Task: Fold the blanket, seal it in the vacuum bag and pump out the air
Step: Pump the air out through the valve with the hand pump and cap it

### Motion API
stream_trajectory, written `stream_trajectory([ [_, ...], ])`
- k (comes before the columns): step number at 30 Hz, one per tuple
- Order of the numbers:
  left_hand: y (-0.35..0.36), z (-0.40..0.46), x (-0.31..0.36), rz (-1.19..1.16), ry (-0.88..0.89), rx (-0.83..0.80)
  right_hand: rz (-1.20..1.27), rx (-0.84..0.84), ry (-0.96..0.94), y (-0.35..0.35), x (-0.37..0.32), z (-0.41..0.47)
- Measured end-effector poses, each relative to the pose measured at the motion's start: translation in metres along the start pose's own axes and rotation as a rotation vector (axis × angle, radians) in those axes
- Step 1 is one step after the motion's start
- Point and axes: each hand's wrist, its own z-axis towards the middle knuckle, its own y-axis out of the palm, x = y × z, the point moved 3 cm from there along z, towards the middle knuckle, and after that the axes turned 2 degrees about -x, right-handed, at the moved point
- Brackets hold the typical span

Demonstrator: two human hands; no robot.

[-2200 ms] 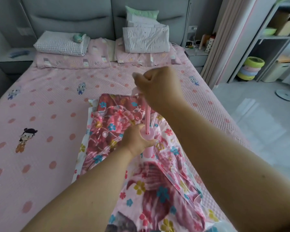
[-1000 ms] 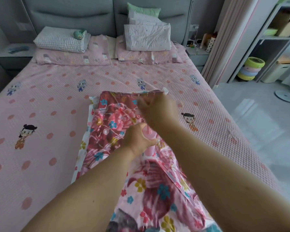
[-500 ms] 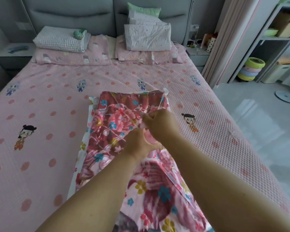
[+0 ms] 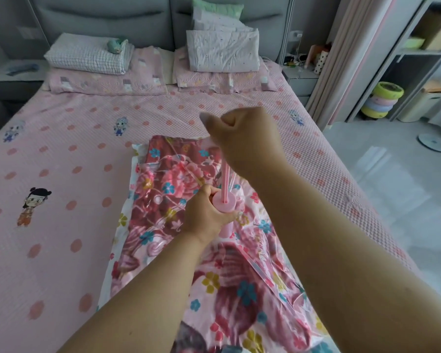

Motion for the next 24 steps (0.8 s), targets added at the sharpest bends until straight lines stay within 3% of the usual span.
stream_trajectory([
  [2,0.0,0.001,0.001,-0.002,-0.004,0.011,-0.038,-0.039,-0.013,0.002,0.003,0.001],
  [5,0.001,-0.002,0.002,0.028,0.055,-0.006,-0.264,-0.358,0.299,0.022,0.046,-0.03],
  [7,0.002,-0.002,0.004,0.039,0.084,-0.024,-0.267,-0.438,0.364,0.023,0.056,-0.033],
  [12,0.0,0.005,-0.005,-0.043,0.056,-0.063,0.178,-0.233,0.079,-0.009,0.019,0.008],
  [14,0.0,0.003,-0.006,-0.036,0.058,-0.061,0.156,-0.28,0.083,0.0,0.032,-0.01],
  [18,-0.001,0.003,-0.003,0.046,0.065,-0.064,-0.054,-0.436,0.361,0.026,0.067,-0.043],
  [24,-0.006,0.006,0.0,-0.056,0.066,-0.045,0.24,-0.164,0.056,-0.008,0.015,-0.001],
])
